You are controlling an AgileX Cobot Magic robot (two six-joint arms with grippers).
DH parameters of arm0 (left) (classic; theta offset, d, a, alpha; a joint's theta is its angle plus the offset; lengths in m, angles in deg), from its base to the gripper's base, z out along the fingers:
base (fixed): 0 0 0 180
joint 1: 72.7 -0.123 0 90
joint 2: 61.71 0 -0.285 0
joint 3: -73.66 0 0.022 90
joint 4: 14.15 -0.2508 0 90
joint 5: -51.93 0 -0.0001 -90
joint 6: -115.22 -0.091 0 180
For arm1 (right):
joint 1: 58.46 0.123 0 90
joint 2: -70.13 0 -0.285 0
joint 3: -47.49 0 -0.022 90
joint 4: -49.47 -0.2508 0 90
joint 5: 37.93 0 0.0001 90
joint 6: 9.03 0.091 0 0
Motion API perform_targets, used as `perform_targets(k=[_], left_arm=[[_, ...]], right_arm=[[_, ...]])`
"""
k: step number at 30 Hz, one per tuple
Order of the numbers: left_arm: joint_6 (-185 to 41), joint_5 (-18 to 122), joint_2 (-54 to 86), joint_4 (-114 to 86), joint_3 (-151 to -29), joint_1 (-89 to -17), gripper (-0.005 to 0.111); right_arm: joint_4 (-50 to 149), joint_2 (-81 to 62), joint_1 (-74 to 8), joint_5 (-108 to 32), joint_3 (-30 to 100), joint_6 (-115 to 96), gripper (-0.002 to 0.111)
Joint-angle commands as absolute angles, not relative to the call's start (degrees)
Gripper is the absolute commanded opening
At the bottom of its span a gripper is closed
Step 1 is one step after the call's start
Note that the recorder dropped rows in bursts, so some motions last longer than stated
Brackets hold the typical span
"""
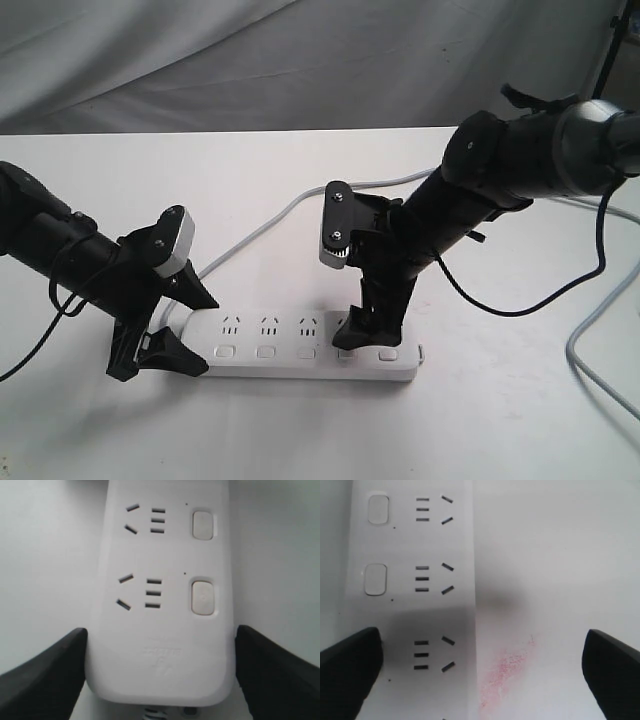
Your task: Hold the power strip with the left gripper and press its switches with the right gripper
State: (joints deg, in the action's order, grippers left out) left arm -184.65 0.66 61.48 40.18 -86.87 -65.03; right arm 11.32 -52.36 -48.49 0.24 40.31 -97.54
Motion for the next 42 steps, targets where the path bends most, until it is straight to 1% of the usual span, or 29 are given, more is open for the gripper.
perform_targets(k=[1, 10, 15, 42], left_arm=[[-184.7, 1.0, 61.6, 40.6, -86.7, -64.7, 0.014], [-184.7, 1.0, 61.6, 40.6, -86.7, -64.7, 0.014], [-184.7, 1.0, 61.6, 40.6, -86.7, -64.7, 0.014], [-184.7, 1.0, 61.6, 40.6, -86.7, -64.7, 0.014]], right_arm=[[11.0, -51.9, -48.8, -1.3, 39.4, -98.5, 0.105], [11.0, -52.0, -48.8, 0.0, 39.0, -98.9, 0.105], [9.5, -52.0, -48.8, -2.9, 37.1, -101.7, 0.105], [11.6, -52.0, -48.6, -4.4, 35.1, -103.1, 0.105]])
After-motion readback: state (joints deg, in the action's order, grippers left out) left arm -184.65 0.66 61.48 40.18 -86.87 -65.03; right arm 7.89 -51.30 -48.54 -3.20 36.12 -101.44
